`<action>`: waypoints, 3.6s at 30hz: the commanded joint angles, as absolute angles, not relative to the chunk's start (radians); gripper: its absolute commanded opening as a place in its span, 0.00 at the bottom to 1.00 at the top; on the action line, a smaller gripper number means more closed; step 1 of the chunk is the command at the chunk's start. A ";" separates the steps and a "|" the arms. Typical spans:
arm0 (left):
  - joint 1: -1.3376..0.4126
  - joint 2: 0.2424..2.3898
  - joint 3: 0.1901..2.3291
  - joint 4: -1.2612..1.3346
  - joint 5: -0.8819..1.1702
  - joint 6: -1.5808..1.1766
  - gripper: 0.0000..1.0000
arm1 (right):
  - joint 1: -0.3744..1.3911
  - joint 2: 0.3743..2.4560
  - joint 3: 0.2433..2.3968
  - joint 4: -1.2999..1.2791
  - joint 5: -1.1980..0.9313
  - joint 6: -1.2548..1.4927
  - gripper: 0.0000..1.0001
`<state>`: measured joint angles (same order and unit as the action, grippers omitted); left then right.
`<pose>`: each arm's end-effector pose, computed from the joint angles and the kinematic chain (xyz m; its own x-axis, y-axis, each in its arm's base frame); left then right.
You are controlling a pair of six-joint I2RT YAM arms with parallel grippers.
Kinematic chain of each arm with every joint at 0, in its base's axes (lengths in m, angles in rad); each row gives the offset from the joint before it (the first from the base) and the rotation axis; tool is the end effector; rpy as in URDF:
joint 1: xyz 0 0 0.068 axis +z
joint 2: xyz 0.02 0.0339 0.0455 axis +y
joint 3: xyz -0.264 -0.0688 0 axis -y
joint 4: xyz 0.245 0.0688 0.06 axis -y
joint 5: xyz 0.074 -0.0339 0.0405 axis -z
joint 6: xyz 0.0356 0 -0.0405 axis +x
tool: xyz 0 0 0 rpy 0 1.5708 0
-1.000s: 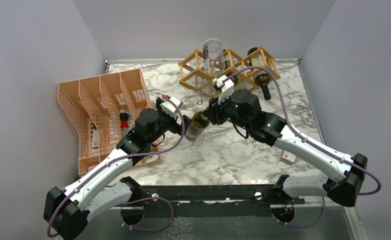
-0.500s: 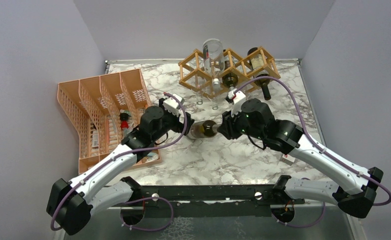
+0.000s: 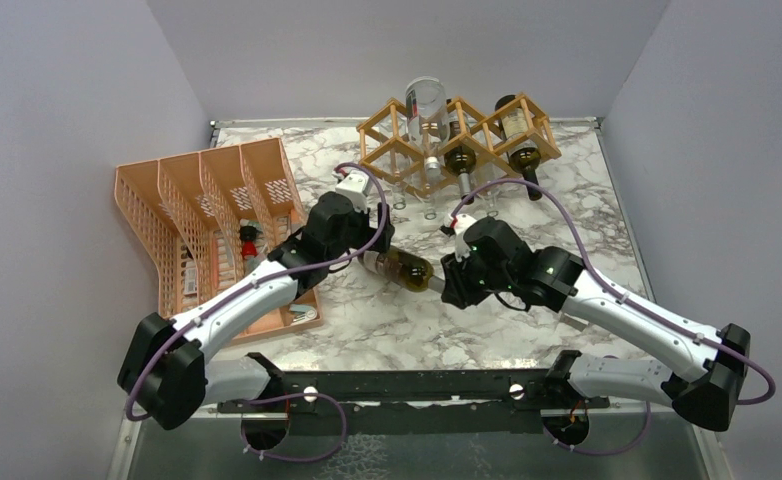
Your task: Put the wine bottle on the wine rack
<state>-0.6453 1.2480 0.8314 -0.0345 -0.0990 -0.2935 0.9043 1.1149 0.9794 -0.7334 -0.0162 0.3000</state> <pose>0.2283 -0.1674 0.2719 -0.4860 0.0055 -0.8739 0.4041 0.8881 -0.2191 0.1389 0.1775 0.2932 -0.6852 -0.3931 -0.6132 -0.6175 0.7601 0.2026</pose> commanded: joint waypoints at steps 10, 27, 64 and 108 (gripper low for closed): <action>-0.649 1.010 0.556 0.275 0.233 0.313 0.92 | 0.910 1.120 1.153 -0.678 0.089 0.351 0.01; -0.704 1.322 0.529 0.431 0.574 0.709 0.99 | 0.910 1.126 1.166 -0.667 0.034 0.364 0.01; -0.870 1.075 0.663 0.314 0.028 1.449 0.11 | 0.910 1.124 1.276 -0.820 -0.112 0.254 0.69; -0.902 1.002 0.689 0.298 0.017 1.446 0.99 | 0.910 1.217 1.177 -0.608 0.003 0.245 0.01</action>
<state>-0.8989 1.0626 0.6472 0.1665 0.0170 1.4929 0.9043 1.2732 1.1572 -0.6811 -0.0807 0.2527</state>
